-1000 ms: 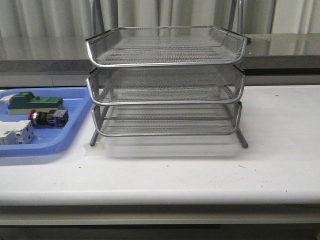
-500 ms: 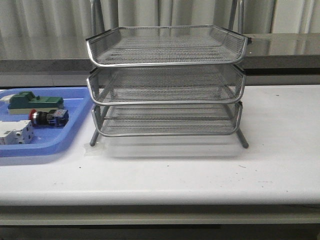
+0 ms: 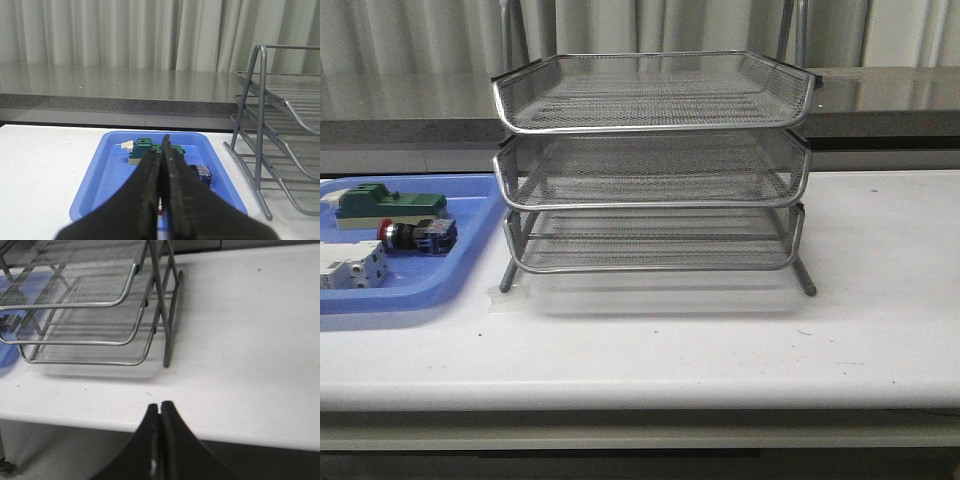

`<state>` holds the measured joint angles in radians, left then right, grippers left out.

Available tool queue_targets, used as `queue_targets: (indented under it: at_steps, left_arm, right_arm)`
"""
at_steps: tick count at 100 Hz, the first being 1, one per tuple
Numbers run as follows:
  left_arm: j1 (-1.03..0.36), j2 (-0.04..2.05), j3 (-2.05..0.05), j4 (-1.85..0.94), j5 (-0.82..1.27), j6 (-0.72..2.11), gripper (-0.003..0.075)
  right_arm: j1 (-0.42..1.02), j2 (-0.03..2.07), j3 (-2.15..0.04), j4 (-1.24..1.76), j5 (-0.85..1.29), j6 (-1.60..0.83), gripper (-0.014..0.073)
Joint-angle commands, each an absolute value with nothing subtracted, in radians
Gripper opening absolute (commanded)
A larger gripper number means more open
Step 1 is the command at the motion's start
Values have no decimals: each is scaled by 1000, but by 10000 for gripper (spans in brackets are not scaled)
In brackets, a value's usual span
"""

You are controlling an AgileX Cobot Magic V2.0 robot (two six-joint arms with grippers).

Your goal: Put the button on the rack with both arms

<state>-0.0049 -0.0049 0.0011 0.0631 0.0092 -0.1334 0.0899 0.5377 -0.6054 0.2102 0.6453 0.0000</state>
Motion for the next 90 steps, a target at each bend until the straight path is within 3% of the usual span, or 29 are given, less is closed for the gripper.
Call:
queue_targets:
  at_steps: [1, 36, 46, 65, 71, 90]
  left_arm:
    - [-5, -36, 45, 55, -72, -142, -20]
    - [-5, -36, 45, 55, -72, -142, -20]
    - [-5, -36, 45, 55, -72, -142, -20]
    - [-5, -36, 45, 55, -72, -142, -20]
    - [-5, -36, 45, 55, -72, -142, -20]
    - [-5, -36, 45, 55, -72, -142, -20]
  right_arm:
    - [85, 614, -655, 282, 595, 0, -60]
    - [85, 790, -655, 486, 606, 0, -45]
    - [85, 828, -655, 510, 604, 0, 48]
    - [85, 887, -655, 609, 555, 0, 380]
    - [85, 905, -655, 634, 513, 0, 417]
    - [86, 995, -655, 711, 423, -28, 411]
